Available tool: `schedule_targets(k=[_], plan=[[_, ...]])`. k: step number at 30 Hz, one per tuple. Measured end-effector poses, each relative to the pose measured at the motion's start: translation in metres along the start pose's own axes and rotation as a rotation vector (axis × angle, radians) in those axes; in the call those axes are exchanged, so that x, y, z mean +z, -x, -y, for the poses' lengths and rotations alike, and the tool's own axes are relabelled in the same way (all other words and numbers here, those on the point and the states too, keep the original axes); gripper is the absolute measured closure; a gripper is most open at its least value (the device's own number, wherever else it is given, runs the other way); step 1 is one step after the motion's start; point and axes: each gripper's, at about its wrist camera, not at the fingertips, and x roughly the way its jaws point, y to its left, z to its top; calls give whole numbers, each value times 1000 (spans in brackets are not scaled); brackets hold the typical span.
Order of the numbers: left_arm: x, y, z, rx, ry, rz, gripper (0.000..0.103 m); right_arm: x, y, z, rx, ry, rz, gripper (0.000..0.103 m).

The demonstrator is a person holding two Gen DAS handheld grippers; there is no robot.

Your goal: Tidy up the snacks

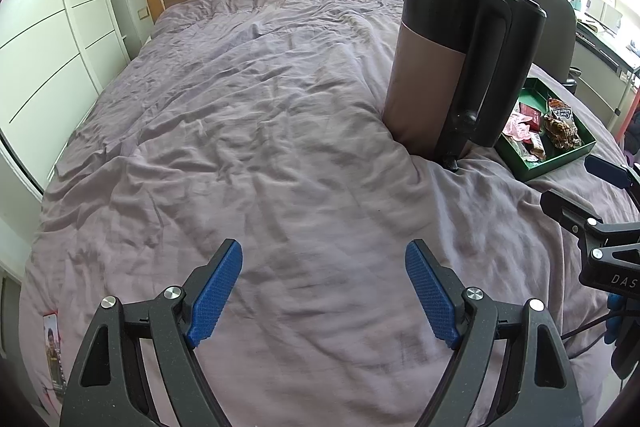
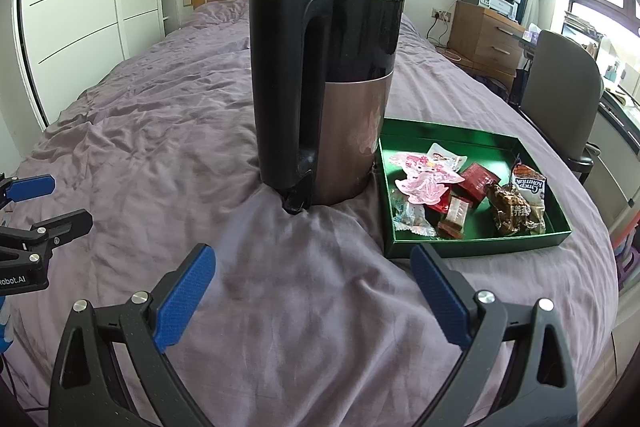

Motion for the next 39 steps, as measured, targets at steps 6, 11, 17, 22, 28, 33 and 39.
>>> schedule_targets(k=[6,11,17,22,28,33,39], plan=[[1,-1,6,-15,-9,-1,23,-2,-1,4,-13,-1,-6,0],[2,-3,12,-28,-18,-1,23,-3,-1,10,-30,-5,-7,0],[6,-5,18,-40,-15,5,23,-1,0,19,-37,-11,-5,0],[12,-8,26,-46,-7,5,23,2,0,29,-40,-4,-5,0],[19,-12,38,-51,-8,-4,23,3,-1,46,-42,-19,-13,0],[22,-14,47,-50,-20,-16,23,2,-1,60,-44,-24,-20,0],[25,-15,51,-40,-26,-26,23,2,1,79,-53,-52,-23,0]])
